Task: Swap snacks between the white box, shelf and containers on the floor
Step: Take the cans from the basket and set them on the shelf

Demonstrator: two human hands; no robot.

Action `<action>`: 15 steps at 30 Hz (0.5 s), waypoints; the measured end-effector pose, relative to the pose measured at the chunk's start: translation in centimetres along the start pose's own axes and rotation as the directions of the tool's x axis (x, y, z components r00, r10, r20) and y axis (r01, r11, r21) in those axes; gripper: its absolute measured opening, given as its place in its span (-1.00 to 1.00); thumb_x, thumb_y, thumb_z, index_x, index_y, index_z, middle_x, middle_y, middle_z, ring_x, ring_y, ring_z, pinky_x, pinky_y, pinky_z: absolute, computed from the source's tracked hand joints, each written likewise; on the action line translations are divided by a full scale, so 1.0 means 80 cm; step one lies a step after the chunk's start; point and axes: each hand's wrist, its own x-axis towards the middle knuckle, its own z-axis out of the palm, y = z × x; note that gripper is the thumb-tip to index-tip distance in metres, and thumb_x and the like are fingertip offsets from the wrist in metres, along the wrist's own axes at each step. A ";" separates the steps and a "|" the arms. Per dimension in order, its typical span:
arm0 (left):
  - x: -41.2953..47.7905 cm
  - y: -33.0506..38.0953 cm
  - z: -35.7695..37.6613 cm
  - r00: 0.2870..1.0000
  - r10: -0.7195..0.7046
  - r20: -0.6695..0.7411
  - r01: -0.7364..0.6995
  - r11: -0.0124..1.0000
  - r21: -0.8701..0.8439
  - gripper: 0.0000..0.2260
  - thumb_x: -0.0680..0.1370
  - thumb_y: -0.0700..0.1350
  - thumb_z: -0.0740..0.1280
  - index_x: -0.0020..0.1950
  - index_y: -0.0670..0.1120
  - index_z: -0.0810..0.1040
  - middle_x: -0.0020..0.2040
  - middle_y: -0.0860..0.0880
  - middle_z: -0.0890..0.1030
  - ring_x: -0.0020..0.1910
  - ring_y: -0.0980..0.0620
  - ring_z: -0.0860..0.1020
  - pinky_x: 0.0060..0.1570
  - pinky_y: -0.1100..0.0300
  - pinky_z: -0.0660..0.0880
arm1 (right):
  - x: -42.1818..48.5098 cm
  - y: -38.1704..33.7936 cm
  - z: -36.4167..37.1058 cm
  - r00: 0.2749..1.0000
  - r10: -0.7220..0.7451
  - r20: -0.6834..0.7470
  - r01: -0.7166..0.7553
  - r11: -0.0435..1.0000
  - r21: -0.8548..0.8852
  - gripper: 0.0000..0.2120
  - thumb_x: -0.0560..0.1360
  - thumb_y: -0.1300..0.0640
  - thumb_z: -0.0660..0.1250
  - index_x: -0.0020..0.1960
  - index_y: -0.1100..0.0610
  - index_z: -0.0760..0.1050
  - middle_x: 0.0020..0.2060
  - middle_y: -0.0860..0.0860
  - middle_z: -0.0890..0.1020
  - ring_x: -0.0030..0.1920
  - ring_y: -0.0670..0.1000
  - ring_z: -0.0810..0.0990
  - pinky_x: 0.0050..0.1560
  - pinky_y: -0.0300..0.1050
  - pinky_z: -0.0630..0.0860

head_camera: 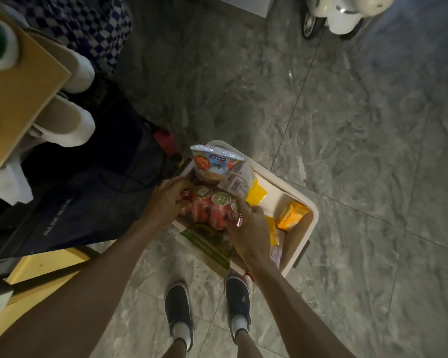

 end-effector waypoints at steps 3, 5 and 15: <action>-0.009 0.012 -0.013 0.998 -0.066 0.009 0.066 0.990 -0.121 -0.72 0.52 -0.16 0.49 0.04 0.13 0.46 0.15 0.08 0.50 0.03 0.04 0.59 -0.03 0.01 0.52 | -0.007 -0.004 -0.021 0.997 -0.065 -0.029 0.064 0.997 -0.032 -0.39 0.58 -0.02 0.46 0.59 -0.08 0.38 0.26 0.12 0.54 0.11 0.18 0.64 0.03 0.03 0.66; -0.021 0.026 -0.025 0.995 -0.085 -0.046 0.074 0.977 -0.200 -0.71 0.47 -0.17 0.56 0.02 0.10 0.52 0.11 0.12 0.51 -0.01 0.20 0.57 -0.08 0.11 0.48 | -0.013 -0.008 -0.043 0.995 -0.087 -0.042 0.085 0.995 -0.043 -0.34 0.57 -0.05 0.48 0.61 -0.09 0.35 0.33 0.13 0.53 0.15 0.18 0.64 0.05 0.02 0.66; -0.153 0.153 -0.198 0.911 -0.082 -0.404 -0.064 0.940 -0.335 -0.64 0.45 -0.09 0.66 0.18 0.10 0.66 0.17 0.18 0.64 0.13 0.17 0.66 0.13 0.04 0.66 | -0.077 -0.113 -0.226 0.895 -0.434 -0.102 0.435 0.900 -0.015 -0.39 0.52 -0.04 0.58 0.52 0.00 0.50 0.29 0.11 0.60 0.08 0.13 0.69 0.01 0.05 0.70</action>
